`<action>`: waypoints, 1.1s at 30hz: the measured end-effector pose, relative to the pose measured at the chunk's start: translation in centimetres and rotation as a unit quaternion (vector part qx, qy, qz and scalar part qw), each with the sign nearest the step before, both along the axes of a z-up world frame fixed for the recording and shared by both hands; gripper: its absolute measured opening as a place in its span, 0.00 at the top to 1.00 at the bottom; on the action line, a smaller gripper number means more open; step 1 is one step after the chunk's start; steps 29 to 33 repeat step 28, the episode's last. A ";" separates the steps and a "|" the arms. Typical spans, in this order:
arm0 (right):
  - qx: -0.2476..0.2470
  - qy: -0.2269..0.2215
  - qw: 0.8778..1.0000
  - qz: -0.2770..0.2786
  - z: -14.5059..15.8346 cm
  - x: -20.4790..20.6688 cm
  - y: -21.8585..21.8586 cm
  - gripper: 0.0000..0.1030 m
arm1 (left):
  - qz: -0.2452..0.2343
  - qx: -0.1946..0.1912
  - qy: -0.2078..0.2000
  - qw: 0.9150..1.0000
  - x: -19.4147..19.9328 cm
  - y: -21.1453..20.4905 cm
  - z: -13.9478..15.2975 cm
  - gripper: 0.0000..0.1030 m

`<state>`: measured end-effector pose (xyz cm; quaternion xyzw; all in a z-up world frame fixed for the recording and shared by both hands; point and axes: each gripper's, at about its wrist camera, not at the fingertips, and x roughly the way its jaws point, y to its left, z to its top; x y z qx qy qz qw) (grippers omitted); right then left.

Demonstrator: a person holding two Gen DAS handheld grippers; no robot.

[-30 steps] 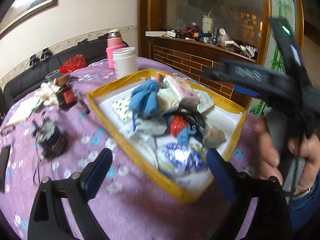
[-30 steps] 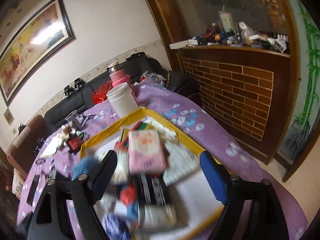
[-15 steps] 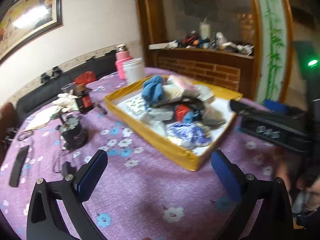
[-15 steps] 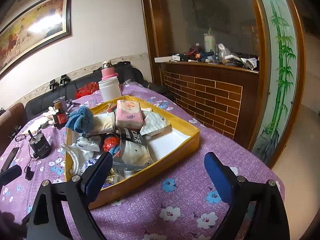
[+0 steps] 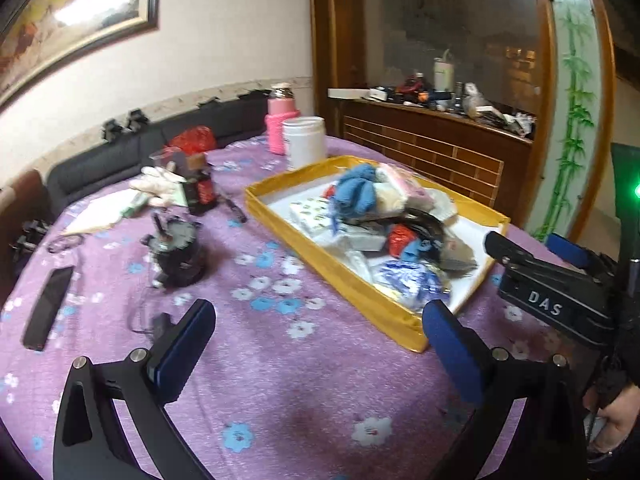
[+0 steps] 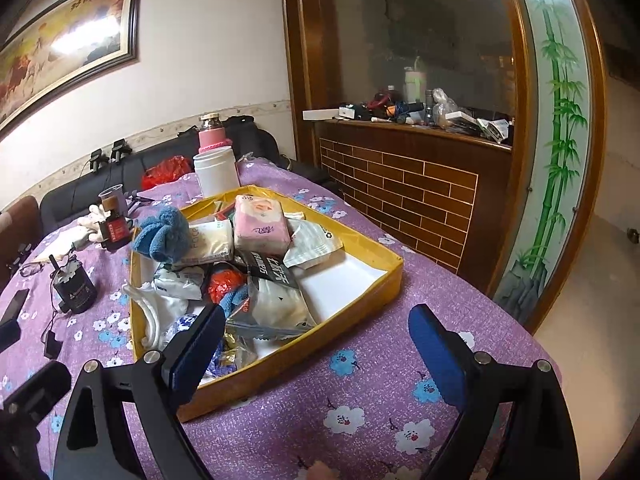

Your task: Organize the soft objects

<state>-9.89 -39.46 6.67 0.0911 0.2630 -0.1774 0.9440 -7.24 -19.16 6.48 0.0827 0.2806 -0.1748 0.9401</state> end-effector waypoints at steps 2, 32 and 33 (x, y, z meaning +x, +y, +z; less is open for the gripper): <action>0.001 0.000 1.000 -0.001 0.0 0.0 0.1 0.08 | 0.027 0.010 -0.015 0.999 -0.2 0.3 0.1 0.00; 0.011 -0.004 1.000 -0.006 -0.1 -0.2 -0.3 0.08 | 0.026 0.066 0.002 0.997 -0.3 -0.8 -0.9 0.00; 0.011 -0.004 1.000 -0.006 -0.1 -0.2 -0.3 0.08 | 0.026 0.066 0.002 0.997 -0.3 -0.8 -0.9 0.00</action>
